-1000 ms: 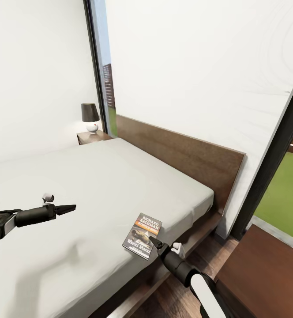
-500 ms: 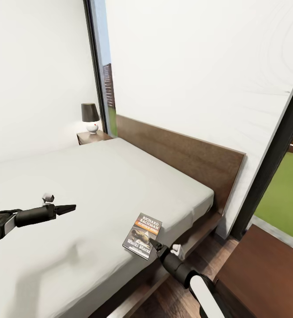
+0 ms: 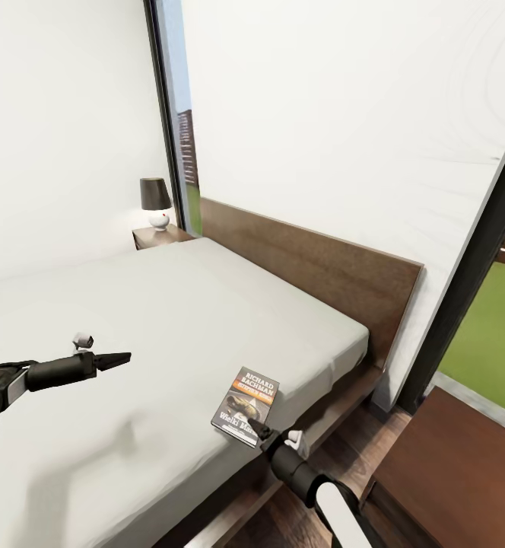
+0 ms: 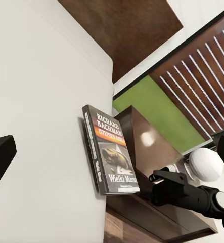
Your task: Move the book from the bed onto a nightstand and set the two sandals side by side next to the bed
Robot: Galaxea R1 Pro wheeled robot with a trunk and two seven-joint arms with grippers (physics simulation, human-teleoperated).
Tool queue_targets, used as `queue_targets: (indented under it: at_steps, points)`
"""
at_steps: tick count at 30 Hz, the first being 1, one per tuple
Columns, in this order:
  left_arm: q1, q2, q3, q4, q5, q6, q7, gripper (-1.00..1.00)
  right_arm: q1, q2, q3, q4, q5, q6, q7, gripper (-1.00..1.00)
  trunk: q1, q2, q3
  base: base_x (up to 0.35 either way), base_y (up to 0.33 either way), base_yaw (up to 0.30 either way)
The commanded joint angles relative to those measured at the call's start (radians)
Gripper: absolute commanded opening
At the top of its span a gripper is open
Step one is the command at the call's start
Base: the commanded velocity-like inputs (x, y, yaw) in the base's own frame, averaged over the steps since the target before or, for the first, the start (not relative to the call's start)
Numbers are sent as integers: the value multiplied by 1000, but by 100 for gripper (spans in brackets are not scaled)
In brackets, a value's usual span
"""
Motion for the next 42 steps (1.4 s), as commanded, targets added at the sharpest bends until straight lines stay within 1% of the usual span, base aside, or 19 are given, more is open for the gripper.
queue_targets:
  at_steps: [1, 42]
  points:
    - [-1, 0, 8, -1, -10, 11, -5, 100, 0, 1, -1, 1, -6, 3, 1, 100, 0, 0, -1, 0, 0, 0]
    - [-1, 0, 8, -1, -11, 11, -5, 100, 0, 4, -1, 9, -9, 1, 1, 100, 0, 0, -1, 0, 0, 0]
